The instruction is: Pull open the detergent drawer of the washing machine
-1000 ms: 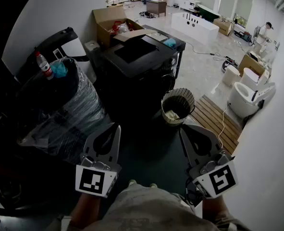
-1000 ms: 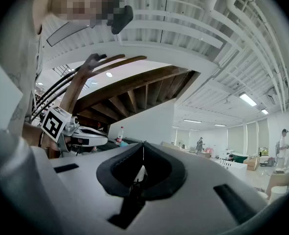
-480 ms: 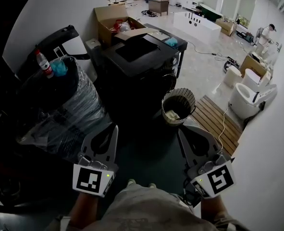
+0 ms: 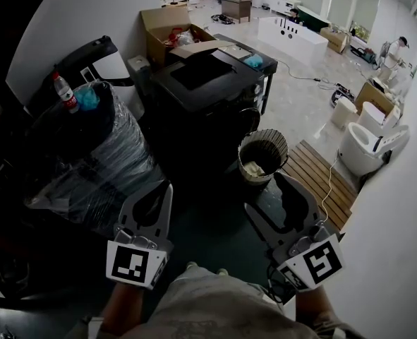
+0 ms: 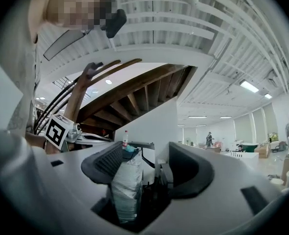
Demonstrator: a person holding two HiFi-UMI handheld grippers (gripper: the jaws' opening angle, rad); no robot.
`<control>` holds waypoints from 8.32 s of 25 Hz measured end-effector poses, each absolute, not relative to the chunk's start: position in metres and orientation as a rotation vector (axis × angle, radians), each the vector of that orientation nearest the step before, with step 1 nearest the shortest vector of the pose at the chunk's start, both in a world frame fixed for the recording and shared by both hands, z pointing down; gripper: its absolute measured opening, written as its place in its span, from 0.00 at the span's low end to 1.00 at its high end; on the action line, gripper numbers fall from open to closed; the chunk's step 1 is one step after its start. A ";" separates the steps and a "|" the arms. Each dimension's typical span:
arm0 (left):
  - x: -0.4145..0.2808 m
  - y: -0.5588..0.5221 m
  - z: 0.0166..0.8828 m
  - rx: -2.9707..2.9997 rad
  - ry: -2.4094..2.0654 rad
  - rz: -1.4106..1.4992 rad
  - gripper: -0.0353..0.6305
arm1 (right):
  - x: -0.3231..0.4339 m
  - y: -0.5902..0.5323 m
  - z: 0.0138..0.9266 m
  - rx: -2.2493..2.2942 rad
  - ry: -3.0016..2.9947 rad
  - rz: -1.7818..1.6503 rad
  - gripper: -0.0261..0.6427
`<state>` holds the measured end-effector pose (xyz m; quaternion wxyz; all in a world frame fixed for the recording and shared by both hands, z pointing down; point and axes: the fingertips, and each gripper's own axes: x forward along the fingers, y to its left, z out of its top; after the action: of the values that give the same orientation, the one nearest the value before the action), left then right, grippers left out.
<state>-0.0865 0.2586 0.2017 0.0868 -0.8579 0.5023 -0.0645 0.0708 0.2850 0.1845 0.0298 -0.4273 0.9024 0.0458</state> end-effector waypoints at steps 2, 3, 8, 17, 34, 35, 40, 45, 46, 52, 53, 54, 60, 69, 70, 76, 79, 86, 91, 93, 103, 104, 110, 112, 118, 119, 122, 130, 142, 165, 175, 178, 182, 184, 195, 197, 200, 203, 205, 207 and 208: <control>-0.084 0.260 0.203 -2.571 1.516 -0.186 0.08 | 0.071 0.285 0.187 -1.312 2.792 0.148 0.49; -0.083 0.260 0.203 -2.568 1.514 -0.188 0.08 | 0.072 0.285 0.188 -1.323 2.798 0.162 0.50; -0.081 0.257 0.206 -2.548 1.497 -0.199 0.08 | 0.078 0.282 0.193 -1.349 2.800 0.172 0.52; -0.088 0.238 0.215 -2.542 1.496 -0.191 0.08 | 0.077 0.259 0.202 -1.358 2.802 0.156 0.52; -0.102 0.082 0.251 -2.625 1.499 -0.251 0.08 | 0.055 0.102 0.257 -1.398 2.820 -0.143 0.53; -0.103 0.068 0.257 -2.638 1.496 -0.263 0.08 | 0.053 0.089 0.263 -1.396 2.808 -0.186 0.53; -0.115 0.000 0.284 -2.656 1.450 -0.344 0.08 | 0.040 0.025 0.300 -1.458 2.818 -0.320 0.54; -0.128 -0.058 0.311 -2.679 1.430 -0.401 0.08 | 0.027 -0.034 0.334 -1.480 2.771 -0.508 0.55; -0.131 -0.069 0.316 -2.684 1.432 -0.409 0.08 | 0.025 -0.046 0.343 -1.477 2.754 -0.558 0.55; -0.135 -0.126 0.337 -2.754 1.413 -0.341 0.08 | 0.016 -0.111 0.405 -1.390 2.559 -0.942 0.56; -0.135 -0.135 0.340 -2.754 1.395 -0.357 0.08 | 0.015 -0.121 0.416 -1.379 2.518 -0.995 0.57; -0.136 -0.143 0.345 -2.756 1.383 -0.375 0.08 | 0.015 -0.130 0.427 -1.368 2.475 -1.044 0.58; -0.139 -0.181 0.378 -2.790 1.382 -0.402 0.08 | 0.013 -0.172 0.483 -1.327 2.259 -1.233 0.61; -0.153 -0.220 0.425 -2.776 1.578 -0.349 0.08 | 0.014 -0.227 0.524 -1.156 1.951 -1.332 0.64; -0.157 -0.225 0.427 -2.751 1.608 -0.343 0.08 | 0.015 -0.231 0.533 -1.145 1.919 -1.357 0.64; -0.161 -0.243 0.457 -2.696 1.728 -0.383 0.08 | 0.020 -0.253 0.586 -1.126 1.844 -1.481 0.64; -0.156 -0.246 0.473 -2.693 1.765 -0.412 0.08 | 0.021 -0.261 0.603 -1.096 1.830 -1.526 0.65; -0.146 -0.243 0.508 -2.697 1.799 -0.455 0.08 | 0.020 -0.287 0.639 -1.015 1.811 -1.568 0.67; -0.144 -0.241 0.531 -2.705 1.803 -0.495 0.08 | 0.013 -0.301 0.661 -0.986 1.774 -1.599 0.68; -0.144 -0.242 0.538 -2.705 1.805 -0.488 0.08 | 0.011 -0.305 0.664 -0.966 1.759 -1.602 0.68; -0.150 -0.245 0.554 -2.712 1.828 -0.490 0.08 | -0.010 -0.321 0.665 -0.872 1.720 -1.596 0.71; -0.151 -0.245 0.555 -2.716 1.831 -0.482 0.08 | -0.011 -0.322 0.665 -0.861 1.712 -1.597 0.71; -0.154 -0.245 0.556 -2.717 1.829 -0.493 0.08 | -0.012 -0.323 0.661 -0.836 1.718 -1.576 0.70; -0.154 -0.245 0.557 -2.720 1.829 -0.502 0.08 | -0.012 -0.323 0.660 -0.838 1.722 -1.577 0.70; -0.152 -0.243 0.555 -2.729 1.815 -0.515 0.08 | -0.009 -0.317 0.661 -0.842 1.707 -1.598 0.70; -0.151 -0.242 0.555 -2.732 1.813 -0.517 0.08 | -0.007 -0.314 0.661 -0.844 1.706 -1.600 0.70; -0.149 -0.239 0.555 -2.742 1.804 -0.528 0.08 | -0.003 -0.307 0.660 -0.847 1.699 -1.606 0.70; -0.135 -0.233 0.556 -2.781 1.763 -0.543 0.08 | 0.021 -0.275 0.660 -0.882 1.674 -1.618 0.67; -0.097 -0.221 0.554 -2.865 1.636 -0.558 0.08 | 0.056 -0.223 0.659 -0.916 1.639 -1.629 0.66; -0.084 -0.217 0.533 -2.911 1.561 -0.561 0.08 | 0.094 -0.207 0.627 -1.403 2.080 -1.411 0.66; -0.089 -0.224 0.482 -2.851 1.576 -0.522 0.08 | 0.115 -0.213 0.531 -1.573 2.423 -1.044 0.40; -0.089 -0.223 0.464 -2.853 1.574 -0.509 0.08 | 0.112 -0.210 0.496 -1.556 2.490 -0.957 0.35; -0.086 -0.221 0.435 -2.844 1.555 -0.473 0.08 | 0.111 -0.205 0.443 -1.575 2.575 -0.780 0.25; -0.087 -0.221 0.419 -2.839 1.551 -0.448 0.08 | 0.106 -0.205 0.409 -1.559 2.600 -0.675 0.22; -0.081 -0.204 0.327 -2.777 1.468 -0.310 0.08 | 0.097 -0.180 0.280 -1.540 2.708 -0.201 0.12; -0.079 -0.200 0.310 -2.740 1.442 -0.298 0.08 | 0.096 -0.174 0.263 -1.533 2.714 -0.147 0.11; -0.074 -0.193 0.281 -2.717 1.402 -0.247 0.08 | 0.092 -0.165 0.238 -1.531 2.727 -0.038 0.11; -0.069 -0.184 0.258 -2.729 1.396 -0.190 0.08 | 0.090 -0.152 0.214 -1.512 2.710 0.036 0.10; -0.068 -0.178 0.247 -2.729 1.397 -0.172 0.08 | 0.090 -0.144 0.203 -1.503 2.717 0.080 0.10; -0.068 -0.174 0.239 -2.713 1.390 -0.172 0.08 | 0.088 -0.140 0.195 -1.495 2.731 0.132 0.10; -0.068 -0.173 0.236 -2.705 1.387 -0.172 0.08 | 0.087 -0.138 0.193 -1.490 2.738 0.152 0.10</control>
<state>-0.0679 -0.1728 0.2364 0.0484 -0.8874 0.4549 -0.0565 0.0865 -0.1380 0.1927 0.0103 -0.4773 0.8773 0.0488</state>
